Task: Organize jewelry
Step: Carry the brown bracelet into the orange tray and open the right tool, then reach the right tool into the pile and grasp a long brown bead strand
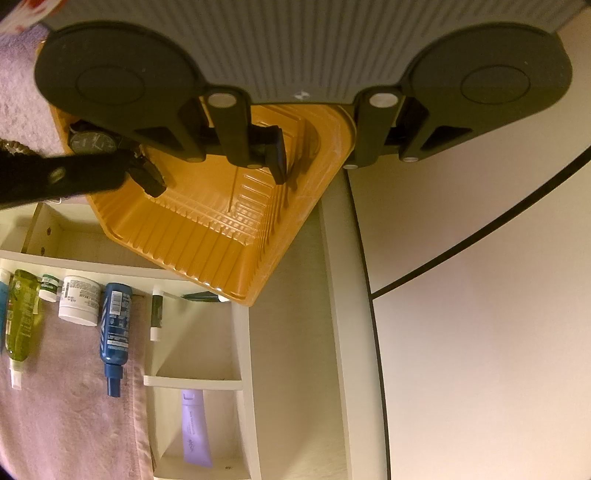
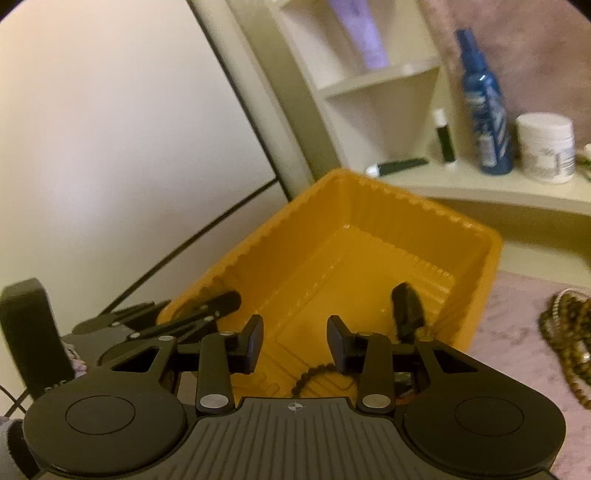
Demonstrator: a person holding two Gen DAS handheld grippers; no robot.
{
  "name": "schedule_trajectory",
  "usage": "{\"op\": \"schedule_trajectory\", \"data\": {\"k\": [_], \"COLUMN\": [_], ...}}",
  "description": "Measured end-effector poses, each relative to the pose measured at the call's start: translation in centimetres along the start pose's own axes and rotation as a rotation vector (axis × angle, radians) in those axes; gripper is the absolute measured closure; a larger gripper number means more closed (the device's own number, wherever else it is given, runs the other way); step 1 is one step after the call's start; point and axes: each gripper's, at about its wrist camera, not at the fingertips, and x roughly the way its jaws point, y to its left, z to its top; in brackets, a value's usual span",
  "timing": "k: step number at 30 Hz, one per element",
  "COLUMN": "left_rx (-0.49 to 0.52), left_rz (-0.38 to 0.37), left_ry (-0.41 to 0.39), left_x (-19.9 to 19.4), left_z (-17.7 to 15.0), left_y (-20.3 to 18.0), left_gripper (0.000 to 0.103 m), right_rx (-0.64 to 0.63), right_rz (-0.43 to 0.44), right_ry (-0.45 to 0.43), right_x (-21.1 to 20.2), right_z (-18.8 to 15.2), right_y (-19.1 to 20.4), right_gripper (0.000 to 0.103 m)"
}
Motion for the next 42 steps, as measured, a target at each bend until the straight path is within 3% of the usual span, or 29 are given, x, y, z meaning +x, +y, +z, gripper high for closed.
{"op": "schedule_trajectory", "data": {"k": [6,7,14,19,27,35,37,38,42], "left_rx": [-0.001,-0.002,0.001,0.004,0.004,0.003,0.003,0.002,0.001], "left_rz": [0.001,0.001,0.004,0.006,0.007,0.007,0.007,0.006,0.005], "left_ry": [0.000,0.000,0.003,0.003,0.003,0.004,0.004,0.004,0.004], "left_x": [-0.1,0.0,0.0,0.0,0.0,0.0,0.0,0.0,0.0], "left_z": [-0.1,-0.1,-0.1,-0.1,-0.1,-0.1,0.0,0.0,-0.1], "left_y": [0.0,0.1,0.0,0.0,0.0,0.0,0.0,0.0,-0.1], "left_gripper": [0.086,0.086,0.086,0.086,0.085,0.086,0.086,0.086,0.086], "right_rx": [0.028,0.051,0.146,0.154,0.104,0.081,0.067,0.064,0.037], "right_rz": [-0.105,-0.181,-0.380,-0.458,-0.500,-0.520,-0.513,-0.503,-0.498], "right_ry": [-0.037,-0.032,-0.025,-0.012,0.044,0.083,0.078,0.076,0.063], "right_x": [-3.9,-5.5,-10.4,-11.6,-9.6,-7.2,-6.7,-6.7,-7.0], "right_z": [-1.0,-1.7,-3.6,-3.6,-3.1,-2.7,-2.9,-2.9,-2.5], "right_y": [-2.4,-4.0,-10.3,-13.4,-16.1,-17.7,-17.9,-17.8,-16.9], "right_gripper": [0.065,0.065,0.065,0.065,0.078,0.082,0.086,0.094,0.096]}}
